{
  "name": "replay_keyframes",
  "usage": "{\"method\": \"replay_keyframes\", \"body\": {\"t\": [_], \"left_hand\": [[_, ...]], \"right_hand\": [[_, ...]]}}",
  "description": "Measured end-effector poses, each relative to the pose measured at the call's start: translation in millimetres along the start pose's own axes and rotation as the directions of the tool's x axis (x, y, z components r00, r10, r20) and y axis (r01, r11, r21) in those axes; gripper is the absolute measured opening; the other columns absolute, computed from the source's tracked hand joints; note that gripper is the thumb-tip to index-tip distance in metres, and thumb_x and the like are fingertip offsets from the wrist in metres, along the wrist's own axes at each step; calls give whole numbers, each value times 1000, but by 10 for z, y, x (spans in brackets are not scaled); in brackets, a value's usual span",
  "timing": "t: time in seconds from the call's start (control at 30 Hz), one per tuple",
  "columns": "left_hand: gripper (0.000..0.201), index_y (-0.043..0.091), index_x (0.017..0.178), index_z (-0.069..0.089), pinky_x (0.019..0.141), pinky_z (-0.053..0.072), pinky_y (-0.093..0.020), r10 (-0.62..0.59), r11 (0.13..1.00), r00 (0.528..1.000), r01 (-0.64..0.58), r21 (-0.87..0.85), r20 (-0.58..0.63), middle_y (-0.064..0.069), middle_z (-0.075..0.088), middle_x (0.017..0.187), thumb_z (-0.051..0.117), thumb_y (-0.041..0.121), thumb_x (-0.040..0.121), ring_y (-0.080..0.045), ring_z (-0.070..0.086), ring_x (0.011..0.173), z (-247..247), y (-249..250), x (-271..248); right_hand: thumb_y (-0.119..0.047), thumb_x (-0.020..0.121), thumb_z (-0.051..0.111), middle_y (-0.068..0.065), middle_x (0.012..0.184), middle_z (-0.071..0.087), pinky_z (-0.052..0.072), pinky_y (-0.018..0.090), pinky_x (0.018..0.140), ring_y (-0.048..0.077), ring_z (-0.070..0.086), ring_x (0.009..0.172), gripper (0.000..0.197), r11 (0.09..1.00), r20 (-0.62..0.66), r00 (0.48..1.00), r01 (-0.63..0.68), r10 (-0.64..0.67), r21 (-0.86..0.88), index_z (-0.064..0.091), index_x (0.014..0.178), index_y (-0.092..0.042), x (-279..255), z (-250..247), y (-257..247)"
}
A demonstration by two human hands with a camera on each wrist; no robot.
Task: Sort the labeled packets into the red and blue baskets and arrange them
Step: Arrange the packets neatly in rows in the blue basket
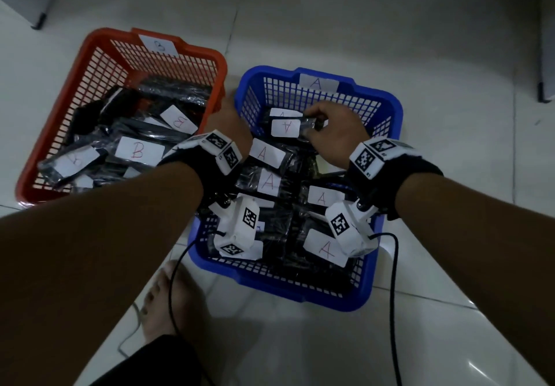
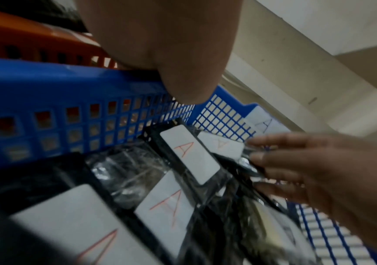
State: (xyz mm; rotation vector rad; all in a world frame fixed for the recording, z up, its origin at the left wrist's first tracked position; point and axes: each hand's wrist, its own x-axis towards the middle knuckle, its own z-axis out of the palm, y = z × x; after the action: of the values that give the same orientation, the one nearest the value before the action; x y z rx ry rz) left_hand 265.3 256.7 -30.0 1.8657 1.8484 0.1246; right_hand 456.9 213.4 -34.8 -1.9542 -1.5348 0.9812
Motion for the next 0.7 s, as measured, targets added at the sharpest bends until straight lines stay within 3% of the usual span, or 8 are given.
{"method": "replay_keyframes", "body": {"t": [0.07,0.13,0.2,0.3,0.37,0.5,0.6,0.7], "left_hand": [[41,7,137,36,79,49,-27,68,997,997,-69,-15,-42,-10,56,108,42,5,96,-27,59,95,3,4,-34],[47,7,137,36,83,53,-41,100,995,992,-101,-15,-77,-16,56,114,44,0,91,-35,59,100,24,-39,-32],[50,8,138,36,83,54,-45,109,994,992,-110,-10,-65,-17,56,115,44,-2,90,-34,59,99,18,-49,-29],[48,5,140,34,85,52,-39,107,994,994,-106,14,-25,-18,55,120,43,-1,93,-32,59,98,-7,-33,-41],[45,6,140,34,81,46,-27,93,996,995,-92,15,-37,-17,54,122,42,1,95,-25,55,95,0,-33,-41],[43,6,139,35,79,44,-12,63,995,997,-65,-77,-37,-6,54,111,42,6,96,-18,55,94,5,-35,-36],[62,5,144,31,107,40,-40,224,975,967,-222,25,-121,-18,41,139,48,3,85,-35,40,130,29,-82,-46],[54,5,134,49,102,42,-45,494,867,855,-469,169,-160,-19,48,133,57,11,81,-36,47,122,-28,-1,-104]], "right_hand": [[-14,89,64,-2,117,66,40,14,85,13,60,103,30,998,41,999,26,-23,-63,66,119,-18,23,25,-29],[-12,90,62,1,122,66,39,14,88,16,60,111,31,995,90,996,35,-26,-97,66,120,-17,43,51,-38],[-10,91,60,2,126,65,37,13,90,18,59,115,33,993,128,992,34,-19,-115,66,122,-17,59,65,-51],[-7,90,58,3,130,62,37,12,89,20,58,118,38,990,199,980,21,7,-138,64,126,-18,96,98,-95],[-11,90,59,4,129,62,40,16,89,21,59,116,37,990,209,978,4,26,-144,64,126,-19,116,113,-126],[-15,90,57,1,122,66,41,15,88,18,60,111,32,999,104,994,-34,37,-32,68,120,-18,95,112,-122],[-21,89,58,-5,107,70,45,11,78,10,63,95,25,995,-103,993,-56,64,84,72,111,-22,39,29,-48],[-18,90,58,-5,106,70,43,11,80,7,60,92,24,995,-173,983,-43,58,88,72,110,-21,-16,-105,28]]}}
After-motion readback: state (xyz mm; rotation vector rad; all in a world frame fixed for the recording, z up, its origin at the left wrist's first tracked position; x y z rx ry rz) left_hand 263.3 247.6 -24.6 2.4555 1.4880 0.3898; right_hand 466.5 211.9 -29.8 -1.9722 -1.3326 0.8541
